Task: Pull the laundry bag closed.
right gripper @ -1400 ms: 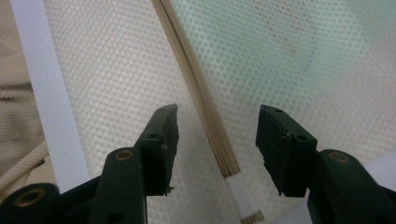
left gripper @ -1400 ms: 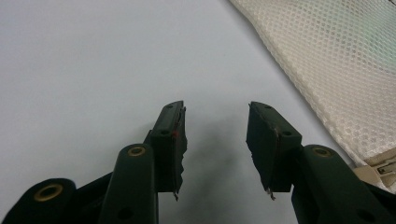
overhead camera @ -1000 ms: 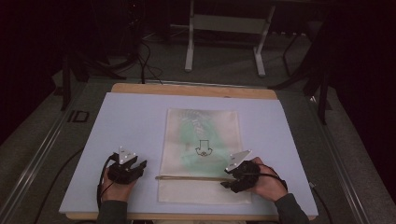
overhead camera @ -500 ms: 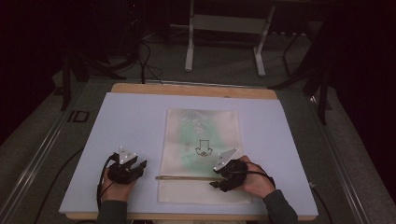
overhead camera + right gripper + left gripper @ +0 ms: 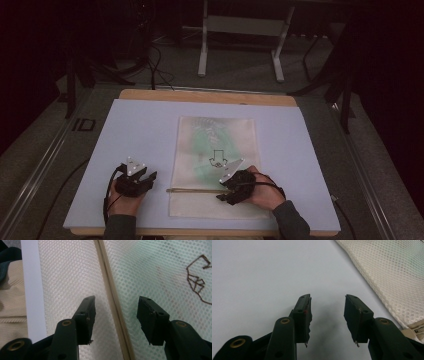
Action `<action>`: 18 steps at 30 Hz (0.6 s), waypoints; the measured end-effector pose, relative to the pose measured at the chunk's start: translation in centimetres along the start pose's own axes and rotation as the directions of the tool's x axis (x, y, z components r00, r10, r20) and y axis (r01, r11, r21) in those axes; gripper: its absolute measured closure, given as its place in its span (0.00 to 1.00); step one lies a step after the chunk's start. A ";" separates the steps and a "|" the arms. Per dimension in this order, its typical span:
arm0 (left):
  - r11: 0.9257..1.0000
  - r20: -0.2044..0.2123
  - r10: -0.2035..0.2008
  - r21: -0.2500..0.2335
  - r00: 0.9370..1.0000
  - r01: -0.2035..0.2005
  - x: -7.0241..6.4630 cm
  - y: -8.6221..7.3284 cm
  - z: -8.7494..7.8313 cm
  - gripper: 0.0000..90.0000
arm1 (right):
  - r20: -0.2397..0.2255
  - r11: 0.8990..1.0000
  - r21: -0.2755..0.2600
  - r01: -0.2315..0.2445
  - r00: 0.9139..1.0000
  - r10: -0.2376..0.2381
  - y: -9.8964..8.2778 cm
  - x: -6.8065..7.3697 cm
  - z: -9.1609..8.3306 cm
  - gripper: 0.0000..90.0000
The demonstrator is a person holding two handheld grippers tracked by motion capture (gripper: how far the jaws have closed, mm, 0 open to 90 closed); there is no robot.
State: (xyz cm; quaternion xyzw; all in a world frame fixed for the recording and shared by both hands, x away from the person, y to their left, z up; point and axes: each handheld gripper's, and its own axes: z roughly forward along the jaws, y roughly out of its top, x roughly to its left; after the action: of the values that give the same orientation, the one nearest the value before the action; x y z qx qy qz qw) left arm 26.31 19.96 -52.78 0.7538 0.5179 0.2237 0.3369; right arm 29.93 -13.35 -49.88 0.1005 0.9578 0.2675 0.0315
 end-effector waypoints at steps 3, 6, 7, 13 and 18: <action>1.000 0.000 0.000 0.000 1.000 0.000 0.0 0.0 0.0 0.62 | -0.003 1.000 0.006 0.006 1.000 -0.006 0.3 0.1 0.2 0.55; 1.000 0.001 0.000 0.000 1.000 0.000 0.0 0.0 0.0 0.62 | -0.005 1.000 0.004 0.015 1.000 -0.015 0.7 0.1 0.5 0.55; 1.000 0.001 0.000 0.000 1.000 0.000 0.0 0.0 0.0 0.62 | -0.005 1.000 0.004 0.015 1.000 -0.015 0.7 0.1 0.5 0.55; 1.000 0.003 0.000 0.000 1.000 0.000 0.0 0.0 0.0 0.62 | -0.013 1.000 0.006 0.024 1.000 -0.024 1.2 0.2 1.0 0.55; 1.000 0.005 0.001 0.002 1.000 -0.001 0.0 0.0 0.0 0.62 | -0.022 0.999 0.011 0.032 0.999 -0.031 1.7 0.3 1.3 0.55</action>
State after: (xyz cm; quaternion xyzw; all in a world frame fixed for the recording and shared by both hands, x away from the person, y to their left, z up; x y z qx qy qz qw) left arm 26.34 19.97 -52.78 0.7551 0.5167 0.2214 0.3373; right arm 30.11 -11.19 -50.13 0.0826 0.9610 0.2629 0.0244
